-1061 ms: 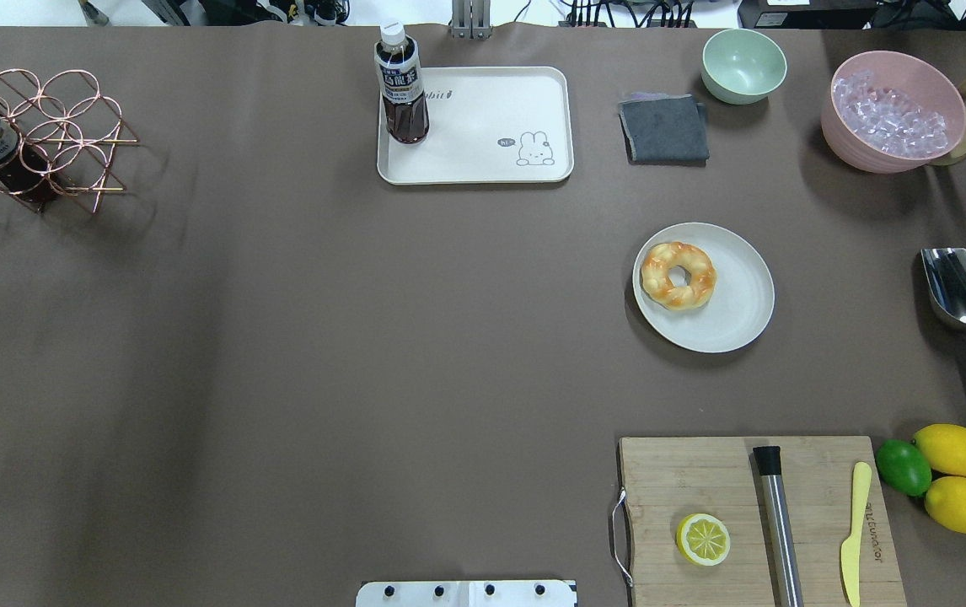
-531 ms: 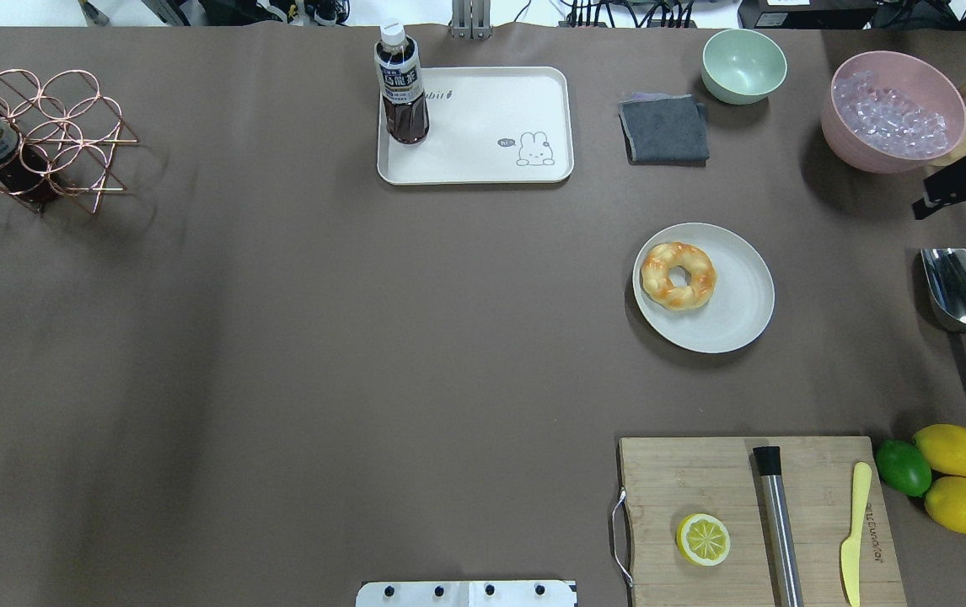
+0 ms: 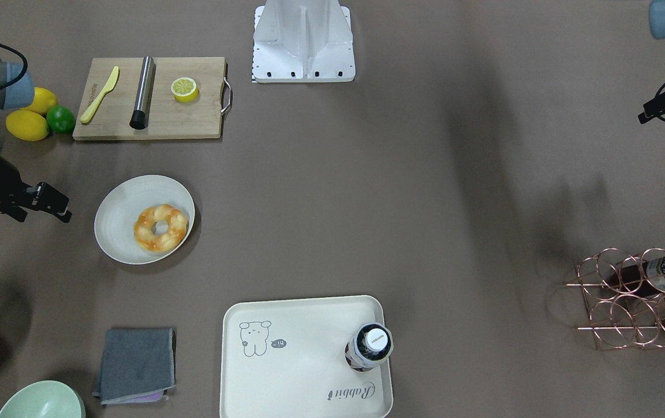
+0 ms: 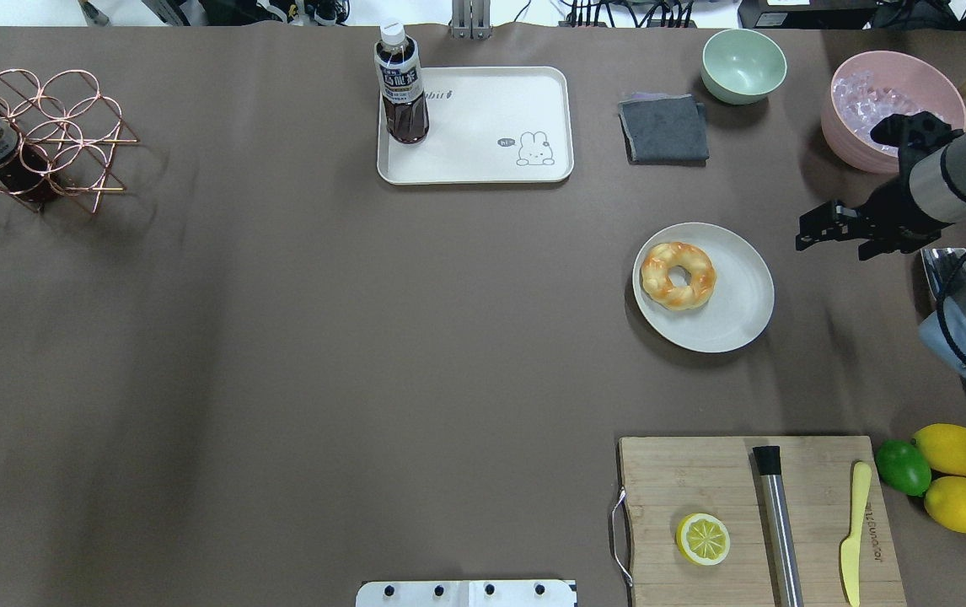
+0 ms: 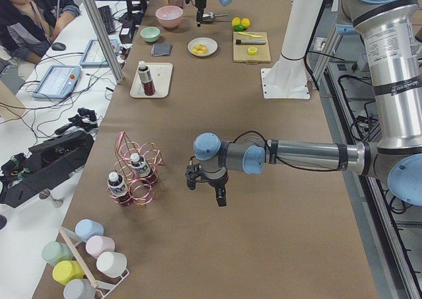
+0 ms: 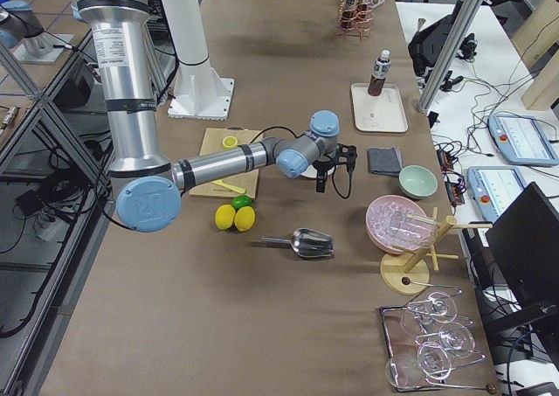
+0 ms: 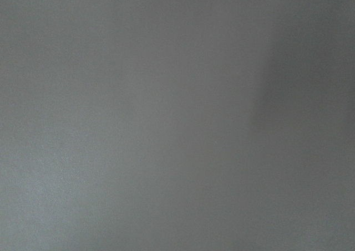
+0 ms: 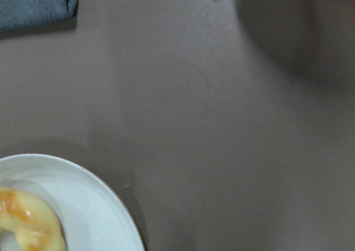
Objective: Place donut on tray
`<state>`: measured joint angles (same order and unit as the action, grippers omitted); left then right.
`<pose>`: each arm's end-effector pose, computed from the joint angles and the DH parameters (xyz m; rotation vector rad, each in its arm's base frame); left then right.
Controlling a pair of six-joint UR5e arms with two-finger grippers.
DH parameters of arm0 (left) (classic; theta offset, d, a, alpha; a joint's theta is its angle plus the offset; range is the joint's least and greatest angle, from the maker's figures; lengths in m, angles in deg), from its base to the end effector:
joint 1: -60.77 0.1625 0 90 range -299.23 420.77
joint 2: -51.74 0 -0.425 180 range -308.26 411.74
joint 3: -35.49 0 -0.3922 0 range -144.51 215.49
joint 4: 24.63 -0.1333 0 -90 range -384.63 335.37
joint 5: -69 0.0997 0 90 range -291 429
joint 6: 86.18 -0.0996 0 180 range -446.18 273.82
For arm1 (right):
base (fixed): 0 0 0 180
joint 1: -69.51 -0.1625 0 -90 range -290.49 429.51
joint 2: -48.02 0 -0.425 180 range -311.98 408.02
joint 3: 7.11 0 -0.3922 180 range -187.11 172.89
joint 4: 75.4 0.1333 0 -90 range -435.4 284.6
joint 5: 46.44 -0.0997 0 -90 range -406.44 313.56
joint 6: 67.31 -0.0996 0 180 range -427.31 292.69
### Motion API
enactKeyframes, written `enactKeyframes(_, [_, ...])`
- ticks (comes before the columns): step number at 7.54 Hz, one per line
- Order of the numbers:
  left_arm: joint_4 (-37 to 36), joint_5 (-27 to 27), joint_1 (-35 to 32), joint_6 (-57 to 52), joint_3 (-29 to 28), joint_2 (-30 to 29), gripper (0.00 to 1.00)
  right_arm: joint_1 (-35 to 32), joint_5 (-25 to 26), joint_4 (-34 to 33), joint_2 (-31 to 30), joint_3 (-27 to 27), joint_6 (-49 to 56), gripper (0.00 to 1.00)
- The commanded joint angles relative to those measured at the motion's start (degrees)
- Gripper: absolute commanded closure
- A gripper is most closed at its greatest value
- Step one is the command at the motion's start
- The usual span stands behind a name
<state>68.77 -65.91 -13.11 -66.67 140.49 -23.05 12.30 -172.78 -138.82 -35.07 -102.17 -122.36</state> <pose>0.0462 -0.3865 0.6389 -0.1895 0.7622 -0.0343 -0.2423 -0.5133 0.5037 0.0450 -0.8890 0.1493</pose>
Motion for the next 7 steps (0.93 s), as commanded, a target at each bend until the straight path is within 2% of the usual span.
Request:
enactKeyframes(1, [0.0,0.0,0.0,0.0,-0.1,0.0,0.02,5.5,4.5,9.7,0.1,3.8,-10.0,0.09])
enactKeyframes(3, [0.0,0.0,0.1,0.0,-0.1,0.0,0.02,7.5,6.4,9.7,0.1,3.6,-11.6,0.11])
enactKeyframes(4, [0.0,0.0,0.1,0.0,-0.1,0.0,0.02,7.8,6.7,9.7,0.1,3.6,-12.0,0.15])
enactKeyframes(5, [0.0,0.0,0.1,0.0,0.0,0.0,0.02,8.4,7.1,10.2,0.1,3.3,-13.9,0.22])
enactKeyframes(7, [0.0,0.0,0.1,0.0,0.0,-0.1,0.02,10.8,9.3,14.3,0.0,3.7,-19.5,0.43])
